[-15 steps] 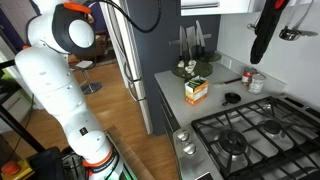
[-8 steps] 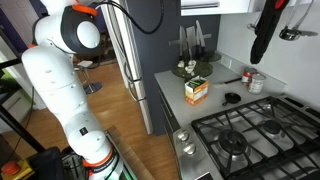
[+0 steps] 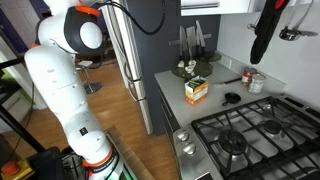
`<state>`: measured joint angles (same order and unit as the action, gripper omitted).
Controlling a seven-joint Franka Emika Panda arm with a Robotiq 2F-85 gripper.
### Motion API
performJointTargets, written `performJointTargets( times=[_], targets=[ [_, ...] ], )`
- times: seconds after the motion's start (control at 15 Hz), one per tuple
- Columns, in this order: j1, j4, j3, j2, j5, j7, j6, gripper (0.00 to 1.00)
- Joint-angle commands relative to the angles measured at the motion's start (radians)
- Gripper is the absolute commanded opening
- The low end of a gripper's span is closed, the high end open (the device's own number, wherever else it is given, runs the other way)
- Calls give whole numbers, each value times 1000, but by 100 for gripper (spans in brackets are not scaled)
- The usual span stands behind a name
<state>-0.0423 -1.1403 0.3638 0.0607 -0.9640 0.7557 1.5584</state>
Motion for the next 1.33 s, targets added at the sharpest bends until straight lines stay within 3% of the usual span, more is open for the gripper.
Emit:
performJointTargets(
  times=[0.0,0.47,1.27],
  targets=[
    [4,13,-6,-1,-12,13,-39,100],
    [13,18,-12,-30,41,-23,-114,100],
    [21,114,-24,-75,155,-59,-483,100]
  ],
)
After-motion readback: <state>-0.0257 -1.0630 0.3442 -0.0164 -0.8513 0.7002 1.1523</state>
